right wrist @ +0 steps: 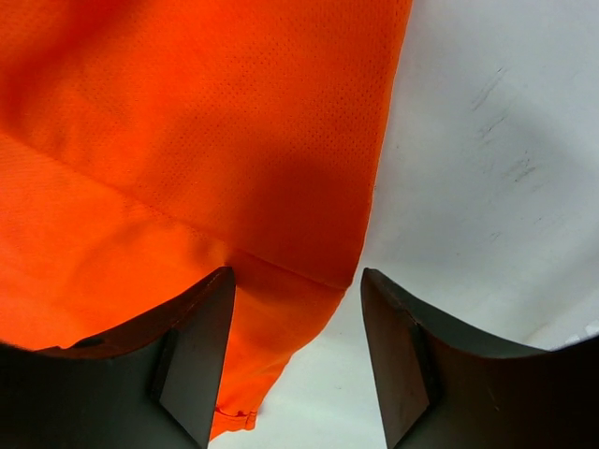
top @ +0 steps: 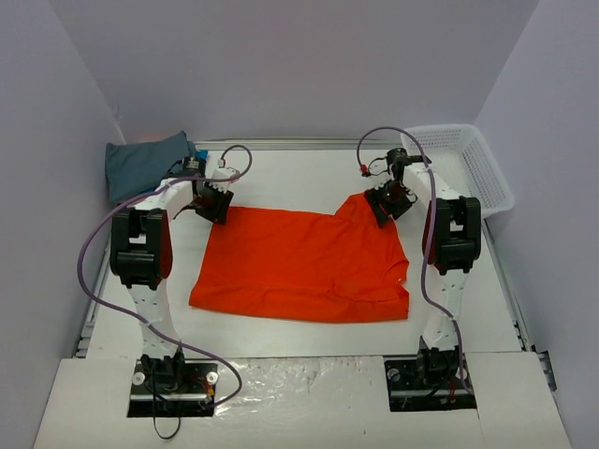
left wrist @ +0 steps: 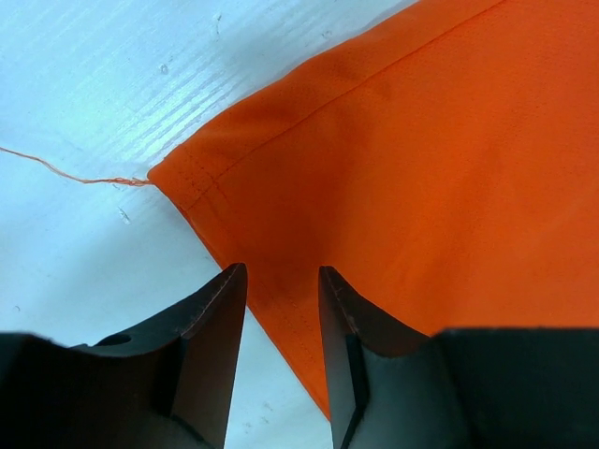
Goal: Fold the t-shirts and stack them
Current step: Grap the side of the flattened tshirt furthest away from the robot with both arms, then fold the other side of the tshirt into a rectangle
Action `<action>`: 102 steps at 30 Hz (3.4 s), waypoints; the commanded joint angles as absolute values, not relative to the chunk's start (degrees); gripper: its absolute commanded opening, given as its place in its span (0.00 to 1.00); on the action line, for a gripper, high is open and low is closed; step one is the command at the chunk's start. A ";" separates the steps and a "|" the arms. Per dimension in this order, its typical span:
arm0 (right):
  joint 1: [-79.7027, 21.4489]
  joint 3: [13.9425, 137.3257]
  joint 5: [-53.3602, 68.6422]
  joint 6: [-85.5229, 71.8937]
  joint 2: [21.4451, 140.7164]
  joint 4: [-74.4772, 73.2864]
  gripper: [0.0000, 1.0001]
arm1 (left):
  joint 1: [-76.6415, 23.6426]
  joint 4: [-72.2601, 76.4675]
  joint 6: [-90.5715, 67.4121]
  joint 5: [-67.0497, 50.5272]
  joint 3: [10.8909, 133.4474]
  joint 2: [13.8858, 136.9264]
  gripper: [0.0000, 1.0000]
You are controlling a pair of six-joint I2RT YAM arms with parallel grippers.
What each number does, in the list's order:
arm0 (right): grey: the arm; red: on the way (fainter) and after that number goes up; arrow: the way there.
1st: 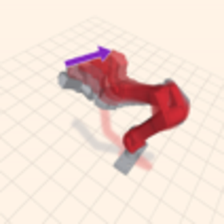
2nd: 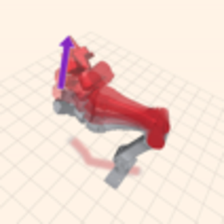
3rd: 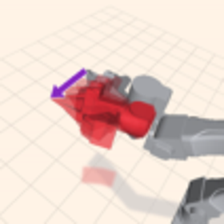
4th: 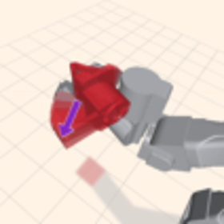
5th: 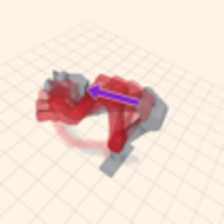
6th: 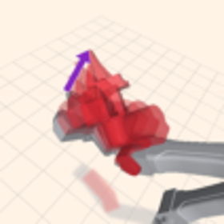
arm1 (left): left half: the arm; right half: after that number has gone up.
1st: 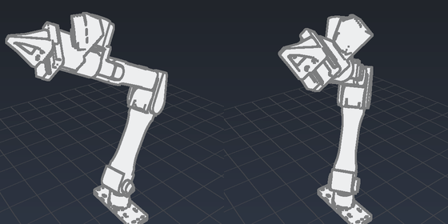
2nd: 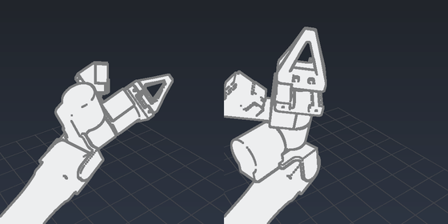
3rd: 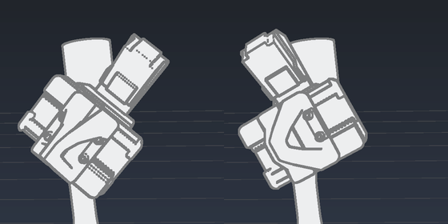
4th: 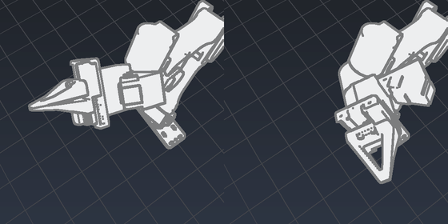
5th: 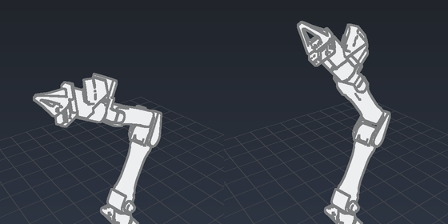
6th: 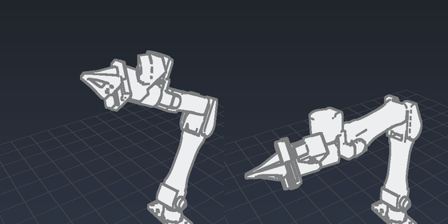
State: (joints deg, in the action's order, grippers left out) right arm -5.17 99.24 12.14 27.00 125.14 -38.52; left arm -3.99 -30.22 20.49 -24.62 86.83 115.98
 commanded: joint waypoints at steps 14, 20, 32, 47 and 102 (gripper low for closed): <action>-3.87 97.12 10.37 27.33 128.06 -39.02 0.00 | -2.64 -26.19 19.43 -22.41 89.21 115.57 0.38; -3.87 97.12 10.55 27.25 128.67 -39.02 0.00 | -2.11 -26.28 16.54 -24.95 94.46 119.78 0.41; -4.13 96.50 9.40 26.98 128.85 -38.94 0.00 | -2.29 -28.74 13.27 -30.67 102.31 127.88 0.34; -4.13 102.03 8.09 26.37 128.41 -39.20 0.00 | -1.06 -31.73 14.15 -31.29 102.21 124.89 0.02; -4.92 71.28 14.50 31.90 95.10 -42.98 0.00 | 3.16 -36.12 25.13 -35.16 72.52 92.99 0.02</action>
State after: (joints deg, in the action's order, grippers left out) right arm -4.45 73.06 14.28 30.26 97.60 -40.34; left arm 2.44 -34.68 22.17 -35.57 73.23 96.18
